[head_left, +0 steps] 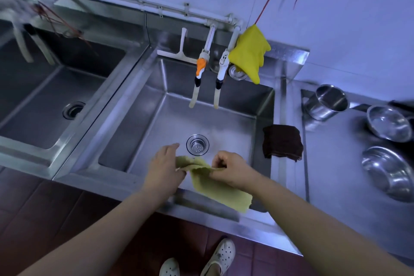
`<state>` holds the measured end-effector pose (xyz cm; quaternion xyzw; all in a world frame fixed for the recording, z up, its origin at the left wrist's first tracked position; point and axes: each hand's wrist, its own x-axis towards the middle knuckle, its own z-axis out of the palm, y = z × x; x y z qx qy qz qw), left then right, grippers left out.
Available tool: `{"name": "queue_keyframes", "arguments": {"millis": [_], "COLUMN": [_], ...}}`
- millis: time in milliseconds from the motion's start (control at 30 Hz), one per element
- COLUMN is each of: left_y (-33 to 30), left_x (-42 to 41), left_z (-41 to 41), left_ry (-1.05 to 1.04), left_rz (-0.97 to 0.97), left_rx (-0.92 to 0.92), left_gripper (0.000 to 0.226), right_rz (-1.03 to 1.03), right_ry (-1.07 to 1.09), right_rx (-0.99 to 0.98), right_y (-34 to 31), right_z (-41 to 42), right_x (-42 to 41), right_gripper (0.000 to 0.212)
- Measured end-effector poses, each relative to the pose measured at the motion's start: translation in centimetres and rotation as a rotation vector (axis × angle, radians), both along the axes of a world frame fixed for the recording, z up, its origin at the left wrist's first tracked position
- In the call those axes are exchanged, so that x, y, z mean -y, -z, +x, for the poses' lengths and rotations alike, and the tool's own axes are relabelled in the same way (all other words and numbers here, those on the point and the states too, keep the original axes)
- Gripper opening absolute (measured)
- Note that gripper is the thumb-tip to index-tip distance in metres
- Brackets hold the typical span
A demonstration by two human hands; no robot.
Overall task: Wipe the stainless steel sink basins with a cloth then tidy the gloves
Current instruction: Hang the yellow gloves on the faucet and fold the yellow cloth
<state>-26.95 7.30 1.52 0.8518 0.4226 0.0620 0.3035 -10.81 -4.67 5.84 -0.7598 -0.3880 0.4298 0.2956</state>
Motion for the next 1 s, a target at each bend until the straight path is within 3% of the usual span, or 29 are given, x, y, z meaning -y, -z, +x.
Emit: {"name": "queue_keyframes", "arguments": {"millis": [67, 100, 200, 267, 367, 433, 567, 733, 833, 1000], "left_y": [-0.7, -0.7, -2.3, -3.8, -5.9, -7.2, -9.9, -12.9, -14.4, -15.9], "left_x": [0.6, 1.0, 2.6, 3.2, 3.9, 4.0, 3.3, 2.1, 1.7, 0.9], "left_z": [-0.6, -0.6, -0.7, -0.6, -0.3, -0.2, -0.3, -0.8, -1.5, -2.4], "left_ry": [-0.13, -0.181, -0.233, -0.178, -0.139, -0.174, -0.225, -0.061, 0.022, 0.098], "left_rz": [0.011, -0.078, -0.453, -0.571, -0.787, -0.826, -0.725, -0.483, -0.266, 0.128], "left_rx": [0.003, 0.046, 0.234, 0.27, 0.422, 0.584, 0.799, 0.747, 0.651, 0.541], "left_gripper": [0.078, 0.077, 0.051, 0.027, 0.02, 0.01, 0.031, 0.047, 0.041, 0.019], "right_rz": [0.065, 0.086, 0.189, 0.282, 0.377, 0.413, 0.417, 0.353, 0.344, 0.291], "right_ry": [0.083, 0.127, 0.196, 0.202, 0.263, 0.336, 0.444, 0.465, 0.488, 0.434], "right_rx": [0.033, 0.032, 0.006, -0.02, 0.017, 0.03, 0.117, 0.203, 0.307, 0.646], "right_y": [-2.0, -2.7, -5.8, -7.8, -9.6, -10.5, -11.9, -13.1, -13.4, -13.6], "right_z": [-0.4, -0.4, -0.5, -0.5, -0.7, -1.2, -2.0, -3.0, -3.5, -3.8], "right_x": [0.1, 0.1, 0.3, 0.7, 1.4, 1.8, 2.9, 4.1, 4.2, 4.0], "right_gripper": [0.022, 0.022, 0.042, 0.053, 0.043, 0.03, 0.029, 0.048, 0.046, 0.022]}}
